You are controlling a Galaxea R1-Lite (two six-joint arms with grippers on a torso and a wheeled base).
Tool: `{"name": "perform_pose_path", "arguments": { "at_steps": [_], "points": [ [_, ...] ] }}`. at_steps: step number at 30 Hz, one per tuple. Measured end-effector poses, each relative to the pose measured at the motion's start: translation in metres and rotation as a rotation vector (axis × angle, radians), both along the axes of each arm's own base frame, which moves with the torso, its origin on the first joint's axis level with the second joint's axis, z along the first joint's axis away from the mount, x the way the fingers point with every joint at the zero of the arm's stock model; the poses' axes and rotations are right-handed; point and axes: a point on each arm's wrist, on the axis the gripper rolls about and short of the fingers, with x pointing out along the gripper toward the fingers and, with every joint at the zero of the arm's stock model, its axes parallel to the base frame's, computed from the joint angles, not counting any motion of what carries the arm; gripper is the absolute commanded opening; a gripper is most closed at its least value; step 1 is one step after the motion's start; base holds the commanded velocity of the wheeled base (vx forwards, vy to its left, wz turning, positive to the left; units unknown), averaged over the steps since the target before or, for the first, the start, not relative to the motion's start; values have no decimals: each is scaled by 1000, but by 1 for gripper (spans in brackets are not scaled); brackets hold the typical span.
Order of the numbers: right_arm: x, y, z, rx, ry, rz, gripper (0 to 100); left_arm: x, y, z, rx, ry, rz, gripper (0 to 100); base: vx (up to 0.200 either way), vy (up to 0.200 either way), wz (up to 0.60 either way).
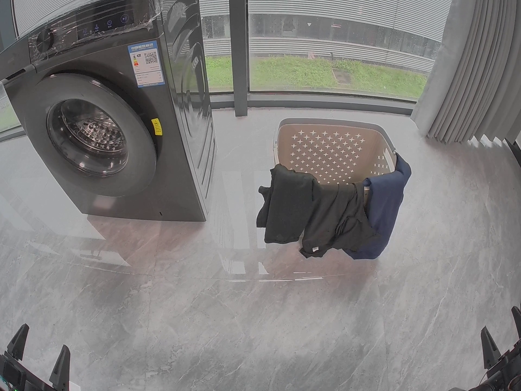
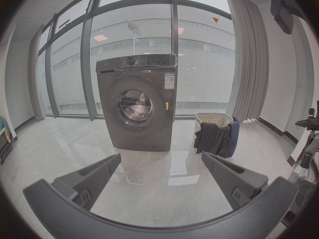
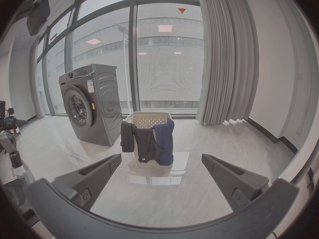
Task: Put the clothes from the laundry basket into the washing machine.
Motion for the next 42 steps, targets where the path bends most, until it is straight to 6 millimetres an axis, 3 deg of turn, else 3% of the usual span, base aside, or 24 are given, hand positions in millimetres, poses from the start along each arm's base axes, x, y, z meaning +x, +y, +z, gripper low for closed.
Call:
{"name": "perform_pose_path", "arguments": {
  "at_steps": [10, 22, 34, 42],
  "points": [
    [0, 0, 0, 0, 0, 0, 100, 0, 0, 0, -2, 0, 0, 100, 200, 0, 0],
    [0, 0, 0, 0, 0, 1, 100, 0, 0, 0, 0, -1, 0, 100, 0, 0, 0],
    [0, 0, 0, 0, 0, 0, 100, 0, 0, 0, -2, -1, 0, 100, 200, 0, 0],
    [0, 0, 0, 0, 0, 0, 100, 0, 0, 0, 0, 0, -1, 100, 150, -150, 0]
  ]
}}
